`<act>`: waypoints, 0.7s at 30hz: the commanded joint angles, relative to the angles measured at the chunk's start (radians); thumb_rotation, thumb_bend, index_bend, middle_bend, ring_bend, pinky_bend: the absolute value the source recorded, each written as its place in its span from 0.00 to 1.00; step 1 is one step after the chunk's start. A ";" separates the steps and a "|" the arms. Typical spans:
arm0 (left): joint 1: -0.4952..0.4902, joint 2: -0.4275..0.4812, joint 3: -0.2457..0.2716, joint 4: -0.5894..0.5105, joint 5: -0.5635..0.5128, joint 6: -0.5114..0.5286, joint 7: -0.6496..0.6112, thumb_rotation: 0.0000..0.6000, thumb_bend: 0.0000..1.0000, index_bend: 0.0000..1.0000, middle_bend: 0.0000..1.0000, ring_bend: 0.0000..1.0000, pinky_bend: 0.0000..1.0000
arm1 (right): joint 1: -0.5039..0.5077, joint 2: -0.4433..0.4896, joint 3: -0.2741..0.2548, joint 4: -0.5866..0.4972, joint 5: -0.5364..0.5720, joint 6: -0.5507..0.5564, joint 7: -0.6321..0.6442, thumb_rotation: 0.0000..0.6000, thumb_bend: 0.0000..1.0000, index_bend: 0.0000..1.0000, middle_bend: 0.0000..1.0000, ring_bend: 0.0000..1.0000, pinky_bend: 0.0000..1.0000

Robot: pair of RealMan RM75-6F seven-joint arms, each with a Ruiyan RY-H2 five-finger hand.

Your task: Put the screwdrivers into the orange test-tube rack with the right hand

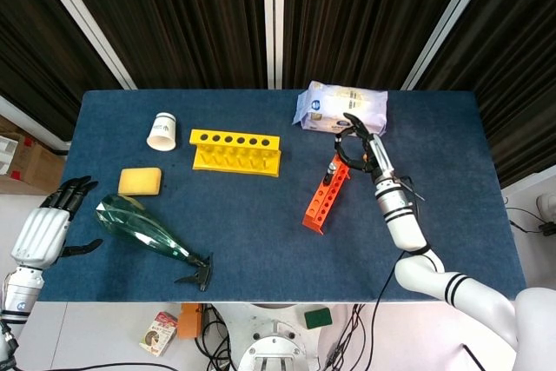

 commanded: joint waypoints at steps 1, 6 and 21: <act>-0.001 0.000 0.000 0.000 0.000 -0.001 0.000 1.00 0.06 0.13 0.09 0.06 0.24 | 0.000 0.000 -0.001 0.003 0.000 -0.002 0.002 1.00 0.41 0.69 0.07 0.00 0.00; -0.001 0.000 0.000 0.000 -0.001 -0.001 0.000 1.00 0.06 0.12 0.09 0.06 0.24 | -0.002 -0.001 -0.003 0.004 -0.003 0.000 0.005 1.00 0.41 0.69 0.07 0.00 0.00; -0.002 0.000 0.000 -0.001 0.000 -0.003 0.003 1.00 0.06 0.13 0.09 0.06 0.24 | -0.014 0.007 -0.007 -0.004 -0.007 0.012 0.008 1.00 0.41 0.69 0.07 0.00 0.00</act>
